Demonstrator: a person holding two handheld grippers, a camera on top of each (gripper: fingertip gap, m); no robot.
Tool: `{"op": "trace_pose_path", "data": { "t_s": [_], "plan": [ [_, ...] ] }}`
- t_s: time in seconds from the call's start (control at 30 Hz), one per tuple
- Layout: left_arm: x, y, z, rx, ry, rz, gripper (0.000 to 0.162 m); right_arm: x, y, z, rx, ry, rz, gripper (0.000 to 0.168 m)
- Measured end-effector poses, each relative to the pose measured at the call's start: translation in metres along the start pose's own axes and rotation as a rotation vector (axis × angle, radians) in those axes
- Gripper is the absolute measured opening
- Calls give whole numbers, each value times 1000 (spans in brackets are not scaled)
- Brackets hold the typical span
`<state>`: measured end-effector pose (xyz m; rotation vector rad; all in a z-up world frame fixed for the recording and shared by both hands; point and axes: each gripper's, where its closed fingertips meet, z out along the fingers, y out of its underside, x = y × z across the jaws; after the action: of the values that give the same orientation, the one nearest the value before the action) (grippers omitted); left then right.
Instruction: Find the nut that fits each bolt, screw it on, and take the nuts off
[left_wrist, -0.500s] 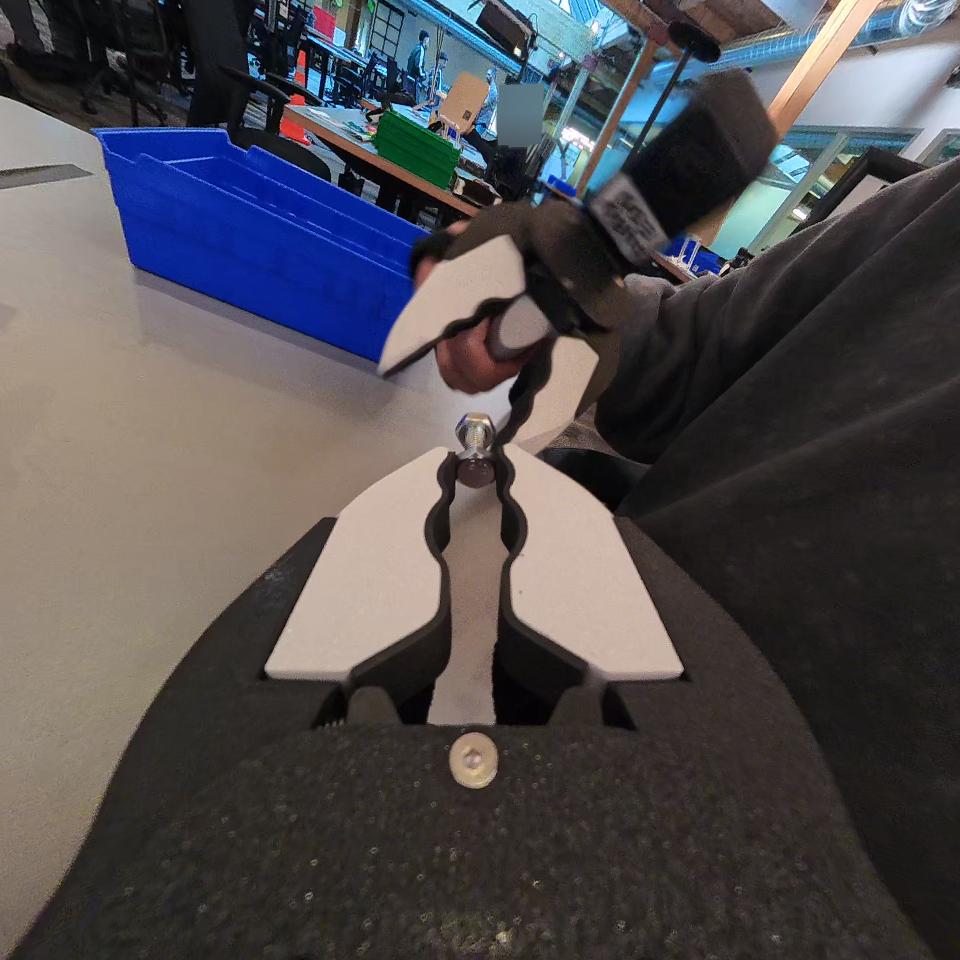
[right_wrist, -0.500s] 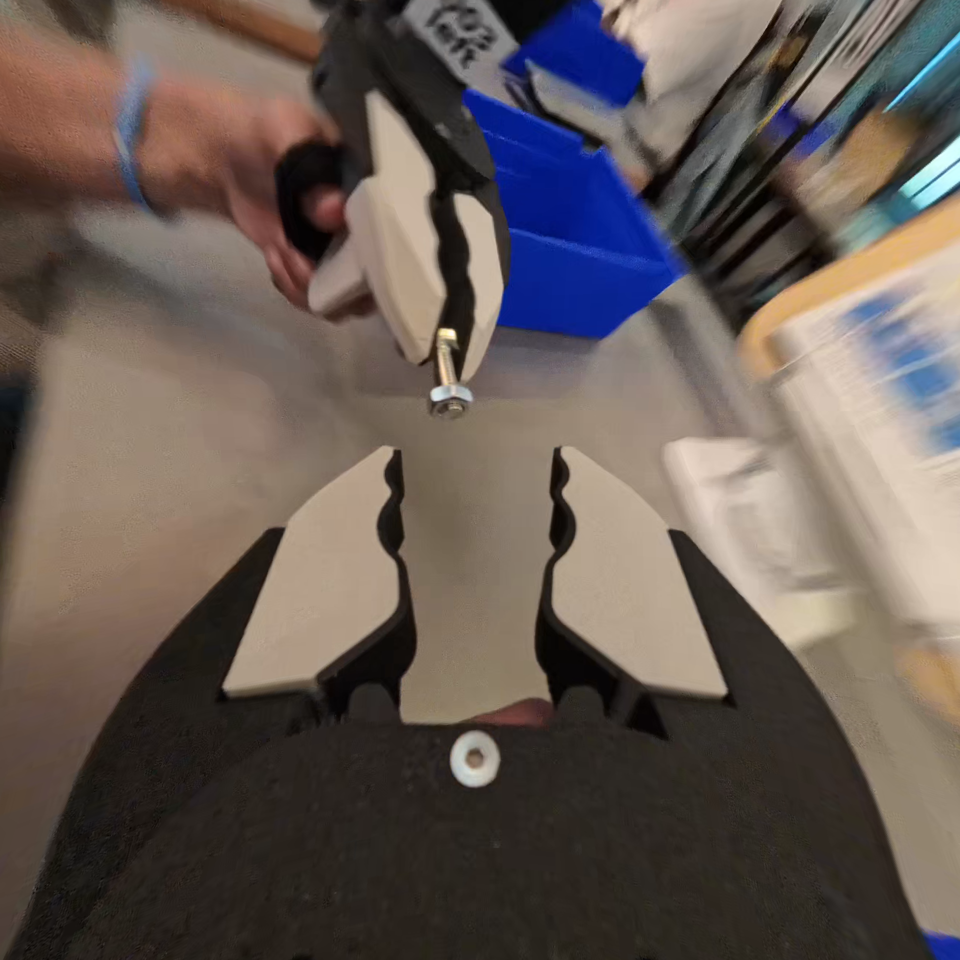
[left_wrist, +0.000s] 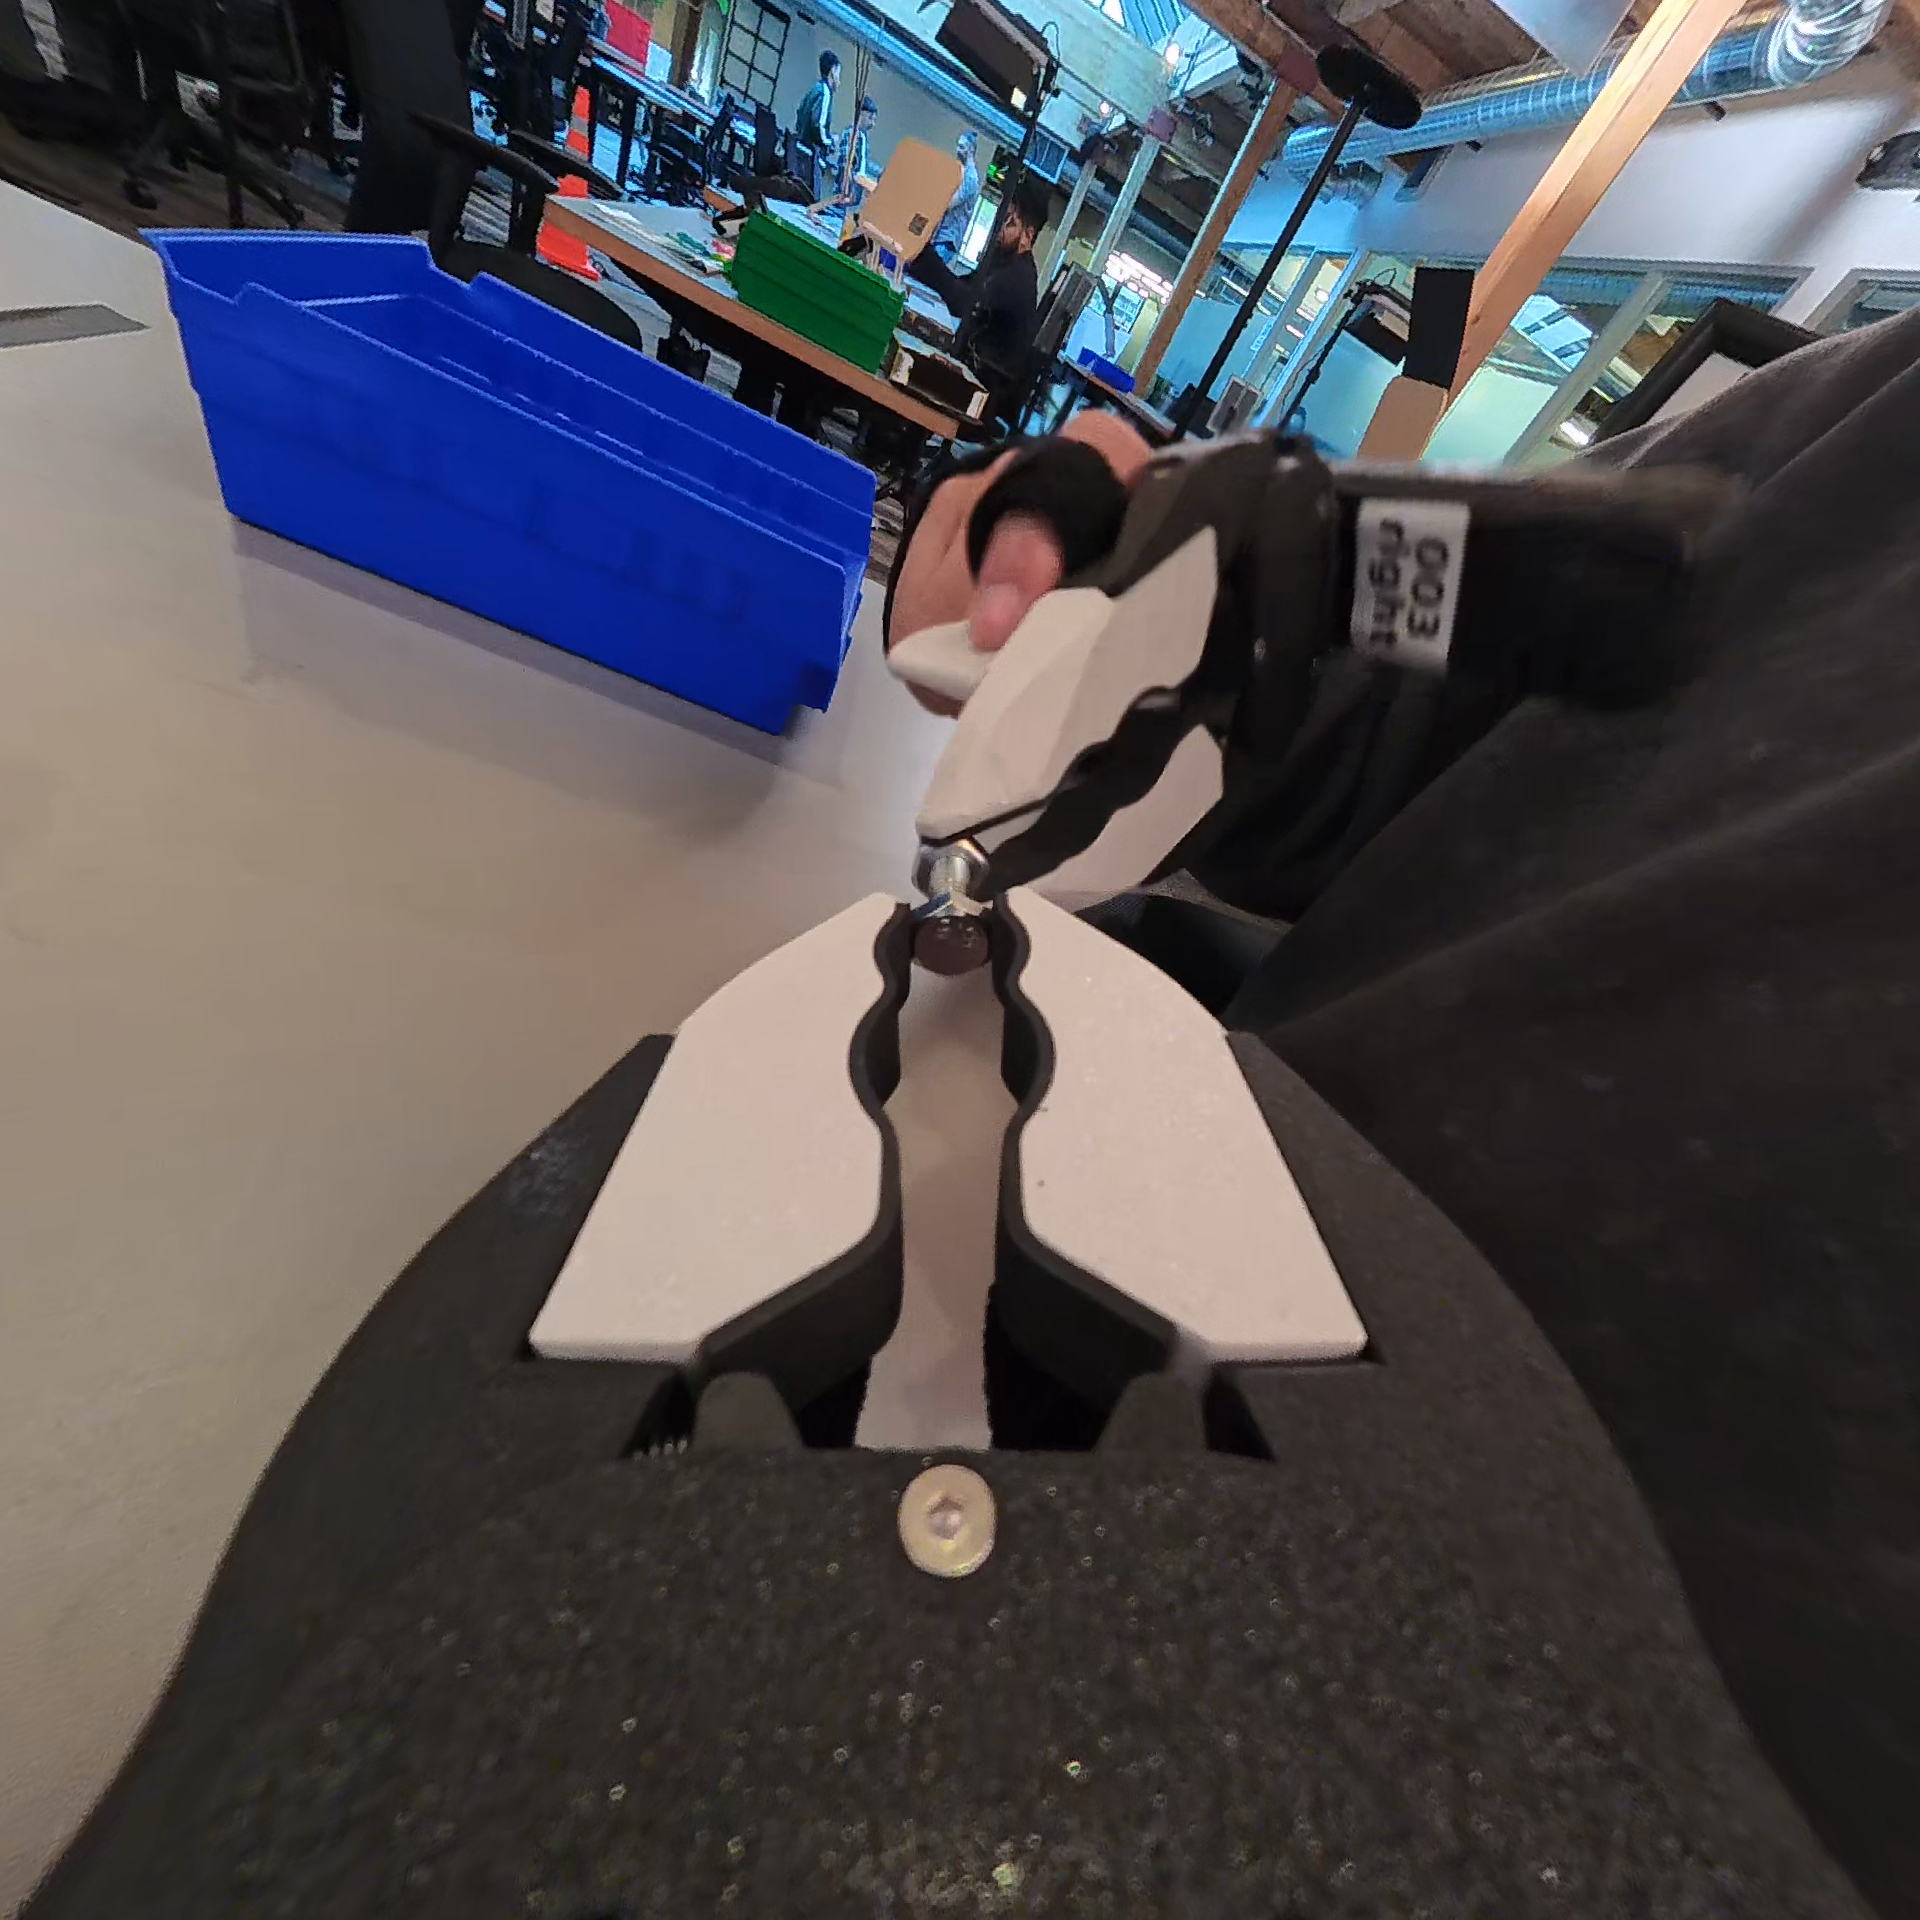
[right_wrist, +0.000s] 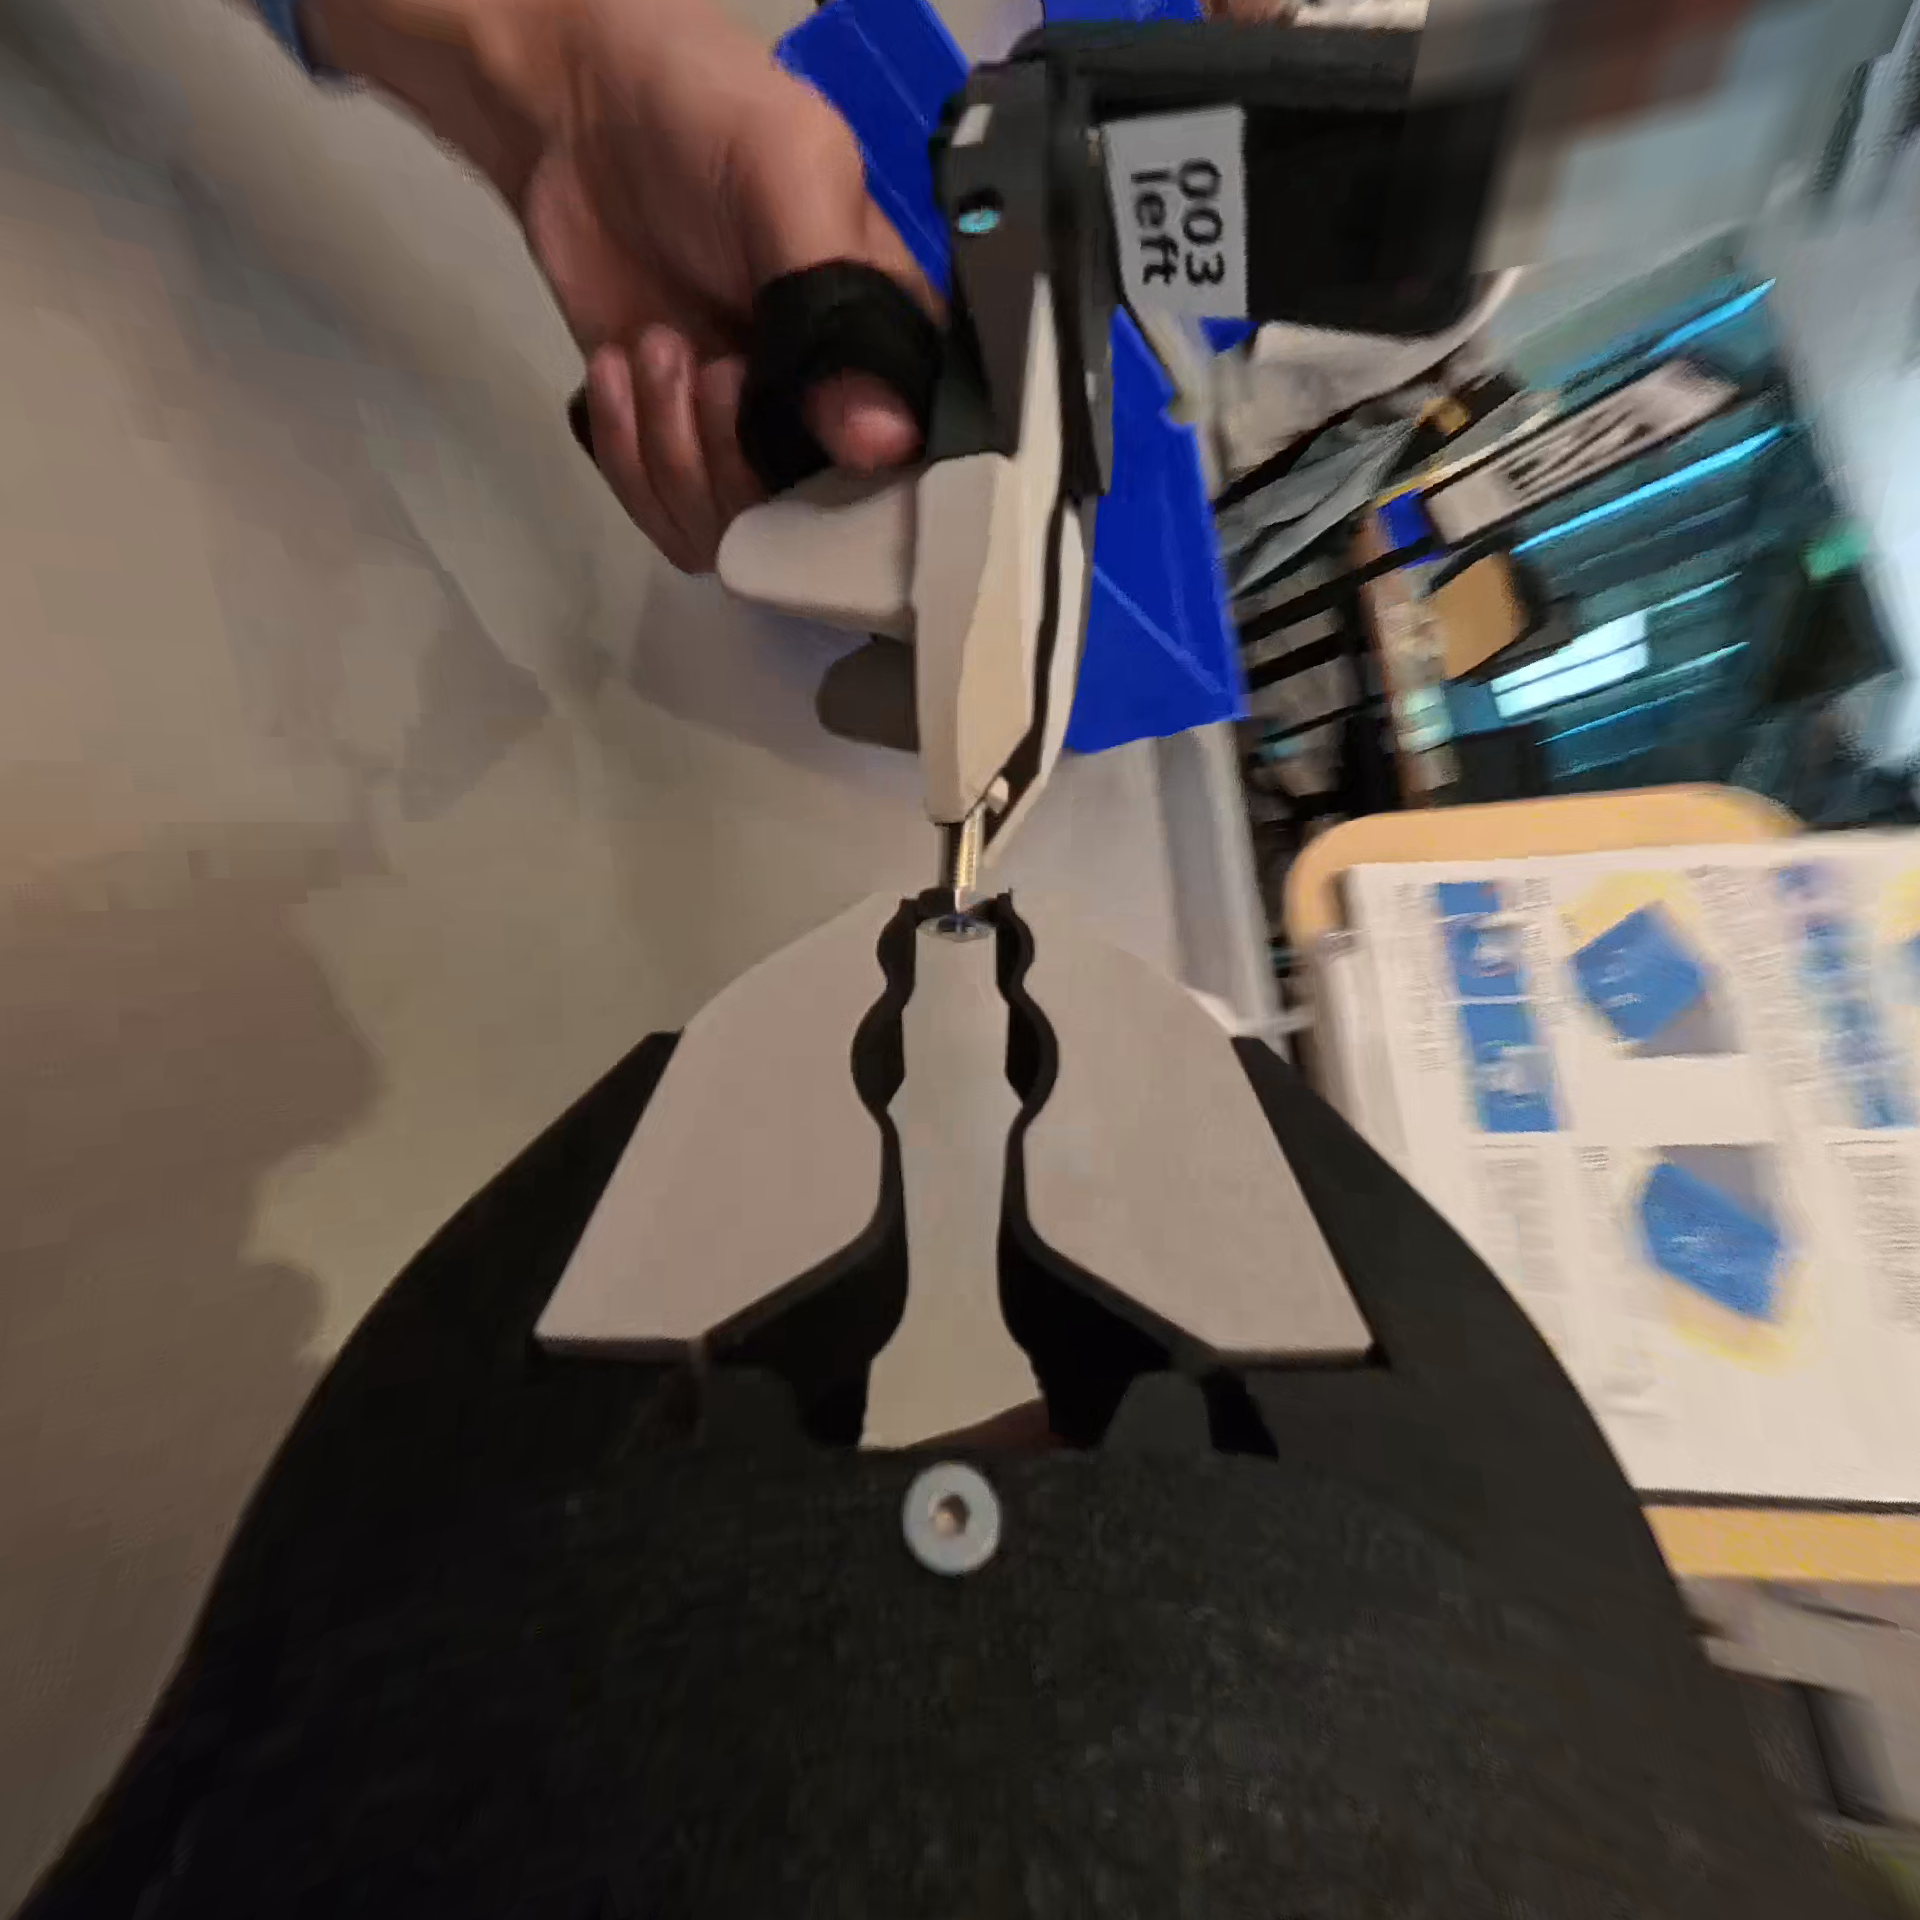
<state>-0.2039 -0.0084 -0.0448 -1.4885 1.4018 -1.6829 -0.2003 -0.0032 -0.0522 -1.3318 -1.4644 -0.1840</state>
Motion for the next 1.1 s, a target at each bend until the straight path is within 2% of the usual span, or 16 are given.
{"op": "trace_pose_path", "data": {
  "t_s": [0.07, 0.13, 0.27, 0.37, 0.4, 0.47, 0.53, 0.63, 0.7, 0.8, 0.87, 0.9, 0.93, 1.0, 1.07, 1.1],
  "plan": [
    [2, -1, -1, 4, 3, 11, 14, -2, -3, -1, 41, -156, 295, 14],
    [5, -6, -3, 24, 6, 26, 14, 1, -9, -3, 119, -328, 675, 14],
    [8, -8, -3, 14, -19, 67, 14, 4, -16, -7, 253, -799, 1488, 14],
    [5, -6, -2, -8, -52, 91, 14, 3, -15, -6, 348, -1108, 2011, 14],
    [6, -5, -2, -16, -51, 93, 14, 1, -15, -6, 382, -1163, 2138, 14],
    [6, -4, -2, -19, -42, 87, 14, -3, -16, -6, 454, -1152, 2219, 21],
    [5, -8, -4, 6, -40, 75, 14, 1, -22, -12, 539, -1092, 2093, 35],
    [7, -14, -9, 57, 5, 37, 14, -4, -28, -18, 494, -866, 1680, 48],
    [10, -17, -12, 78, 39, 11, 14, -12, -19, -11, 325, -595, 1277, 52],
    [10, -16, -12, 80, 51, -3, 14, 0, -4, -8, 120, -136, 575, 49],
    [10, -15, -10, 77, 52, -4, 14, 7, -4, -8, 8, 85, 147, 44],
    [11, -15, -9, 79, 61, -8, 14, 6, -6, -6, -24, 140, -6, 42],
    [12, -15, -8, 83, 69, -10, 14, 2, -8, -4, -40, 162, -97, 40],
    [13, -14, -6, 76, 79, -15, 14, 0, -15, 0, -28, 189, -133, 38],
    [12, -11, -5, 66, 77, -20, 14, 7, -18, 0, -17, 236, -149, 15],
    [12, -12, -5, 73, 75, -23, 14, 10, -18, -1, -22, 245, -152, 15]
  ]
}}
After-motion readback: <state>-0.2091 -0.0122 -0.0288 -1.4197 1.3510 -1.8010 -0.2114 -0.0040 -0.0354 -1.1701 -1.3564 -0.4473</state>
